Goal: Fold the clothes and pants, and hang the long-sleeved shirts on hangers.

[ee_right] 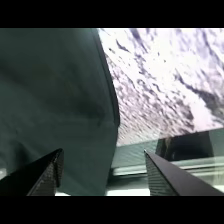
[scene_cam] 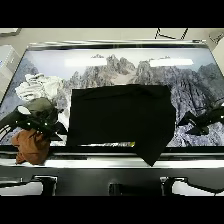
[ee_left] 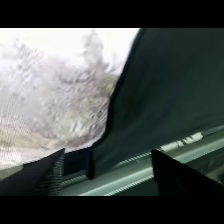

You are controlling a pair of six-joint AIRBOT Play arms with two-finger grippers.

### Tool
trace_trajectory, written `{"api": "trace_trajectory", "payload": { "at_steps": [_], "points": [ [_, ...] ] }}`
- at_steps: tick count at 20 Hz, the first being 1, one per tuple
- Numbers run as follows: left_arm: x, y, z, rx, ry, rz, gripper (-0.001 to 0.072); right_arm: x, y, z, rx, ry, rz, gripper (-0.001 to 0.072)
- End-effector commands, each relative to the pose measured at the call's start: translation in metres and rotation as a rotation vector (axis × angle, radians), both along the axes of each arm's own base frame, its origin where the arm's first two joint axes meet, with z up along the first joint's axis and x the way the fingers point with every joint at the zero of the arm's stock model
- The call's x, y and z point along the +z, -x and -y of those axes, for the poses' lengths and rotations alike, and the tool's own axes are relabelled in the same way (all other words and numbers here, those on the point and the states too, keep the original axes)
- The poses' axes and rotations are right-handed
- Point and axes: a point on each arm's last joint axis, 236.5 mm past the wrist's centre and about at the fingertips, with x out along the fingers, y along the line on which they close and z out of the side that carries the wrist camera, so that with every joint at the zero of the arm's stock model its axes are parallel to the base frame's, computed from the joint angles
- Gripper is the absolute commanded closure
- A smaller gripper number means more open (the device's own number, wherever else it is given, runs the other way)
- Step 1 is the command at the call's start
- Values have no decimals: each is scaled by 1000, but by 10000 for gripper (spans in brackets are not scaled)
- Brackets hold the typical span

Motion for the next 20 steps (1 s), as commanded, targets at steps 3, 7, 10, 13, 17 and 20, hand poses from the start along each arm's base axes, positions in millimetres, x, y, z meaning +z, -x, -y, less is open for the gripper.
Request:
{"api": "trace_trajectory", "payload": {
  "at_steps": [3, 7, 10, 13, 17, 20],
  "points": [
    [-6, 9, 18, 33, 70, 5, 247, -4, 10, -2, 11, -3, -22, 141],
    [-18, 22, 30, 5, 56, -19, 350, -4, 12, -2, 15, -3, -28, 141],
    [-28, 10, 31, 44, 4, 19, 674, -7, 19, 4, 27, 24, -56, 148],
    [-25, 5, 30, 44, -1, 44, 687, -24, 25, 0, 22, 21, -55, 148],
    [-13, 0, 29, 45, -6, 90, 687, -53, 17, -30, -1, -106, -9, 149],
    [-4, -4, 29, 46, -11, 128, 687, -70, 4, -37, -40, -153, 11, 177]
  ]
}}
